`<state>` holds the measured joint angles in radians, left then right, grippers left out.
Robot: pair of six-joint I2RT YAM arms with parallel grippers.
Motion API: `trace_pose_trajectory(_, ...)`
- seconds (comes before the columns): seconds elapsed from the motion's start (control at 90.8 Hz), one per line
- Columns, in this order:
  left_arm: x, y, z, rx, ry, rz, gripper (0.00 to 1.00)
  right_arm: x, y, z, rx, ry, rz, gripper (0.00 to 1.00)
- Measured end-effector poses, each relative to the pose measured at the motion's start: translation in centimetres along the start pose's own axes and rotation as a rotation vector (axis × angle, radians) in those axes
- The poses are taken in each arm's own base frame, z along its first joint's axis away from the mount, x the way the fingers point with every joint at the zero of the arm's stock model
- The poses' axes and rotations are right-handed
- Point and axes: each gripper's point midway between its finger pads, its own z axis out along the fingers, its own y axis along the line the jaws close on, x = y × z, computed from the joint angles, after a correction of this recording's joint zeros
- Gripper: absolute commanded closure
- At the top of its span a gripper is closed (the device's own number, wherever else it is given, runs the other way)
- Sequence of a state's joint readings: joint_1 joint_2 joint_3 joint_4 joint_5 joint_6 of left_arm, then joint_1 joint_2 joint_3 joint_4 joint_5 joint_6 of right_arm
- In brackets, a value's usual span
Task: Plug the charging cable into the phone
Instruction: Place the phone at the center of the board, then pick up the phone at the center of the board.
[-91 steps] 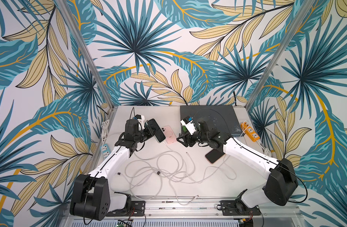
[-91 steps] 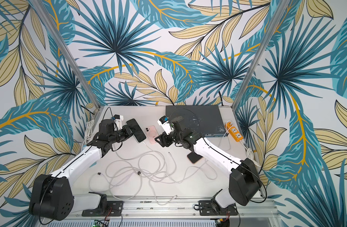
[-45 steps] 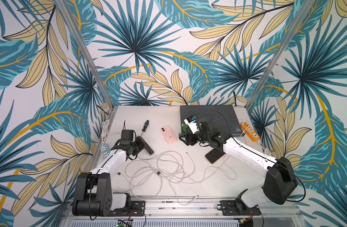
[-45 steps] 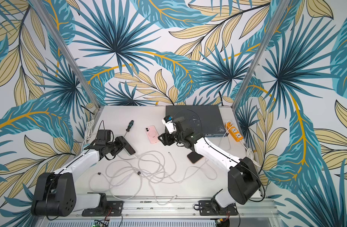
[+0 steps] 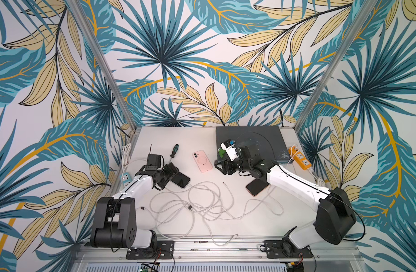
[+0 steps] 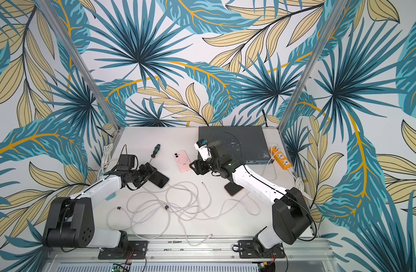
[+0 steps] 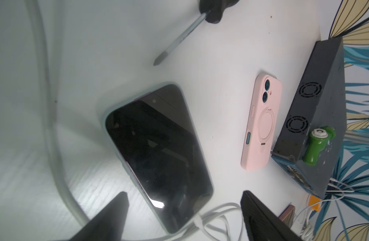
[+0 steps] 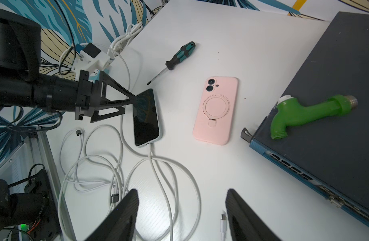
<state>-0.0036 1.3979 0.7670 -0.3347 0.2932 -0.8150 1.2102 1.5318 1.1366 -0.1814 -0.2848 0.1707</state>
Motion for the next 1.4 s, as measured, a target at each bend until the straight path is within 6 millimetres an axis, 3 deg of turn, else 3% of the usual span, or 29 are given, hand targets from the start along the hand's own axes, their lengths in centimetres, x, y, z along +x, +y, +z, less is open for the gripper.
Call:
trace_pose_trajectory(0.308, -2.1, -1.9, -6.1, -0.022, -0.125, 0.056, 0.02, 3.4, -3.0, 3.5, 0.104, 0.180, 0.105, 0.39)
trace_pose_trajectory(0.507, -0.7, -1.4, -6.1, -0.061, -0.071, 0.077, 0.04, 6.5, -5.2, 3.9, 0.228, 0.311, 0.220, 0.40)
trace_pose_trajectory(0.595, 0.2, -2.2, -5.1, -0.097, -0.018, 0.109, 0.06, 8.7, -5.8, 4.4, 0.251, 0.385, 0.271, 0.43)
trace_pose_trajectory(0.837, 2.6, -7.6, -1.2, -0.097, 0.093, 0.238, 0.09, 14.3, -6.2, 5.9, 0.296, 0.575, 0.366, 0.46)
trace_pose_trajectory(1.113, 4.7, -13.4, 5.4, -0.168, 0.170, 0.366, 0.09, 14.2, -6.1, 5.7, 0.324, 0.579, 0.375, 0.44)
trace_pose_trajectory(1.245, 5.8, -14.4, 7.6, -0.238, 0.198, 0.398, 0.01, 13.5, -6.1, 4.7, 0.338, 0.549, 0.365, 0.43)
trace_pose_trajectory(1.399, 5.7, -14.5, 10.1, -0.321, 0.214, 0.408, 0.00, 12.8, -5.8, 3.7, 0.335, 0.518, 0.358, 0.41)
